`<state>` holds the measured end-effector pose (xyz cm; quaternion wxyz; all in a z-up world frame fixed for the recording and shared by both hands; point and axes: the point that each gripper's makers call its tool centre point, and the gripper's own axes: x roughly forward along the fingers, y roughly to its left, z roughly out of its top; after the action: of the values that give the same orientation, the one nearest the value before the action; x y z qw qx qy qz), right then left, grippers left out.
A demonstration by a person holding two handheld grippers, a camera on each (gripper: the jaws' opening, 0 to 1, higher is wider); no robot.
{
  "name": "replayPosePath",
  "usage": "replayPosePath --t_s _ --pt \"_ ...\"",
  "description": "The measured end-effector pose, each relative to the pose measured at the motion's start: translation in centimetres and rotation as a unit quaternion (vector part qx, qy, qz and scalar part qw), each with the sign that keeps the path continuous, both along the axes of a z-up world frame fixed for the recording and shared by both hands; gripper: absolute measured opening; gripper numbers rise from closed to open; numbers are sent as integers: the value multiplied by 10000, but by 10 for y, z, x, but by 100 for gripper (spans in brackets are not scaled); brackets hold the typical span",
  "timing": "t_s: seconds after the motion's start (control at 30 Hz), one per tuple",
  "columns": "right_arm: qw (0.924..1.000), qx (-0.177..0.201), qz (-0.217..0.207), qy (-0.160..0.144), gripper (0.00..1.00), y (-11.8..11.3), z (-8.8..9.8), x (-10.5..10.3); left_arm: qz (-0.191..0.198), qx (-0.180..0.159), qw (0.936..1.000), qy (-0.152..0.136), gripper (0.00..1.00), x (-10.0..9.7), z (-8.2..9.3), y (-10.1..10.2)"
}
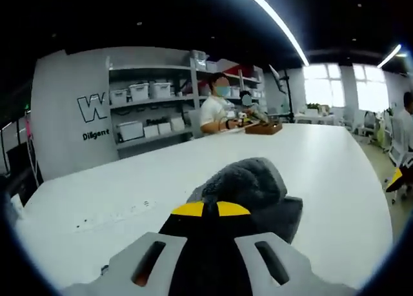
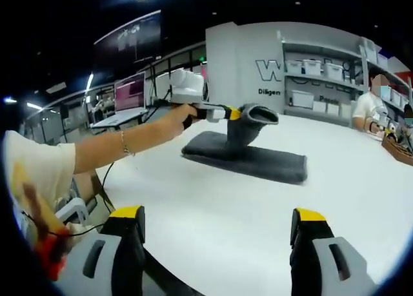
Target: Open the folded towel by lifting each exposed corner and separating the folded layers until the towel lies flat within the target outline without major curled edges
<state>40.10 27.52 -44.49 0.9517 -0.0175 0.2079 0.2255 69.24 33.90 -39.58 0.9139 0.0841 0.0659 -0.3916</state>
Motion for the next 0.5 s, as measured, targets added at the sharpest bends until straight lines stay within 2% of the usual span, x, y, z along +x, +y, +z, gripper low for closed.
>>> replayPosePath --t_s 0.17,0.27,0.5 --pt "10000 -15 -28 37 93 -2 -2 0 293 -40 9994 -152 3 10 11 42" --pt "10000 -16 -57 44 93 -3 -2 0 470 128 9984 -289 3 13 12 64" --pt "9999 -19 -77 116 93 -5 -7 1 601 130 9971 -439 3 14 23 107"
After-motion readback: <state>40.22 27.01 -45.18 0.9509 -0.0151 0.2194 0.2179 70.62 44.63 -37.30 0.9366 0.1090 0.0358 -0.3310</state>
